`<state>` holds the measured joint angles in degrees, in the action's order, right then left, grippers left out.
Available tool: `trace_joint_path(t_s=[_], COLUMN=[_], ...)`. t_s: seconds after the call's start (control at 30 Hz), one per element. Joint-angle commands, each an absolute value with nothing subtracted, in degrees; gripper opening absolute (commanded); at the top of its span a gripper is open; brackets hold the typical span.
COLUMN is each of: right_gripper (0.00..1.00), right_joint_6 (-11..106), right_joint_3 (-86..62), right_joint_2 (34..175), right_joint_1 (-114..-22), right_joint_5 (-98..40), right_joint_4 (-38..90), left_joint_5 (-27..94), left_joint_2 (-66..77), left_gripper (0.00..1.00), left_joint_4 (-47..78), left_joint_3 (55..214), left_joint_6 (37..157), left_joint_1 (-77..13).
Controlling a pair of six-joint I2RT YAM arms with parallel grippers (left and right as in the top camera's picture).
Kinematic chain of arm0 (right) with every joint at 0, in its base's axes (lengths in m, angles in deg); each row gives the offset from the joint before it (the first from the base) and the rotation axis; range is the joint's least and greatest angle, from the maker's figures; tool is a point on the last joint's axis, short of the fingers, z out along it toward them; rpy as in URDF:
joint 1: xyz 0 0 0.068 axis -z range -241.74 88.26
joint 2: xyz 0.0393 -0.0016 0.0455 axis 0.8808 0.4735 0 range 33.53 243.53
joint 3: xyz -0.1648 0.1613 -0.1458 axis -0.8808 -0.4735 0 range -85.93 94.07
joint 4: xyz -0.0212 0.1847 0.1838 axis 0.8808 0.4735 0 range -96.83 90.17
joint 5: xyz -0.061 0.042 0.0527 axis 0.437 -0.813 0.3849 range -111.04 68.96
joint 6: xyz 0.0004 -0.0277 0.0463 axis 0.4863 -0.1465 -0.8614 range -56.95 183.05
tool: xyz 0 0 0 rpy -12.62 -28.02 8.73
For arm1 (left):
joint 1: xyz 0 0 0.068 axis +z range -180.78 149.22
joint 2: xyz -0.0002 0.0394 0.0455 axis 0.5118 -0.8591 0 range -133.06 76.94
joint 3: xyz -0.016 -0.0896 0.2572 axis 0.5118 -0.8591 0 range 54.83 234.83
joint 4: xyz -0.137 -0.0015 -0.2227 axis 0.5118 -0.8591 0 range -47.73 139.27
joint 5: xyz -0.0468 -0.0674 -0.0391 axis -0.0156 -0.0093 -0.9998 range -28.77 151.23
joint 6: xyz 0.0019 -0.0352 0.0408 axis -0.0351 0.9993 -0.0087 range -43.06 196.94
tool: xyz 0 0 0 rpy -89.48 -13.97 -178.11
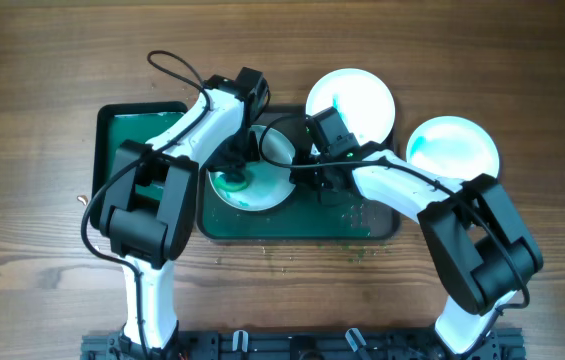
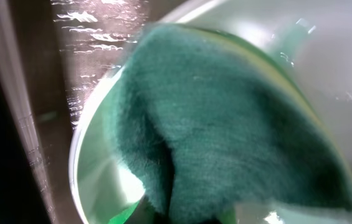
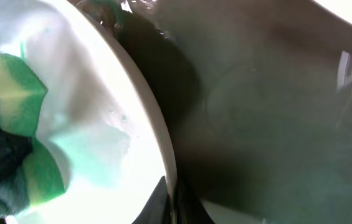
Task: Clean dirty plates on tray and stack at the side
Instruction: 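Scrub the held plate with the sponge in left gripper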
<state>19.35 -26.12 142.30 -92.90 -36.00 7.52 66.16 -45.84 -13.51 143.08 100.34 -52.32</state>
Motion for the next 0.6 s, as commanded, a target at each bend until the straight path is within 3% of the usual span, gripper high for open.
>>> trace_joint_path(t_s=[0.0, 0.07, 0.23, 0.4, 0.5, 0.57], right_gripper=[0.04, 0.04, 0.04, 0.04, 0.04, 0.04], right_joint_6=[19.6, 19.5, 19.6, 19.6, 19.7, 19.7], right_joint_3=[-25.4, -25.4, -25.4, -25.4, -25.4, -25.4], right_joint_2=[143.3, 143.3, 143.3, 143.3, 143.3, 143.3], right_joint_1=[-92.8, -92.8, -92.8, -92.8, -92.8, -92.8], right_joint_5=[-36.6, -36.6, -36.6, -36.6, -36.6, -36.6], right_joint_4=[7.7, 7.7, 7.7, 7.8, 7.8, 7.8], left_joint_5=[31.4, 23.7, 26.3, 60.7, 86.0, 91.4], left_joint_2=[-49.6, -49.6, -49.6, -49.6, -49.6, -49.6], left_gripper=[0.04, 0.04, 0.04, 0.04, 0.04, 0.04], left_joint_4=[-15.4, -15.1, -5.6, 5.2, 1.6, -1.7], left_joint_3=[141.2, 141.2, 141.2, 141.2, 141.2, 141.2], left_joint_6=[67.9, 62.3, 66.9, 93.1, 109.3, 112.6], left_joint_1=[-53.1, -53.9, -54.2, -54.1, -54.1, -54.1])
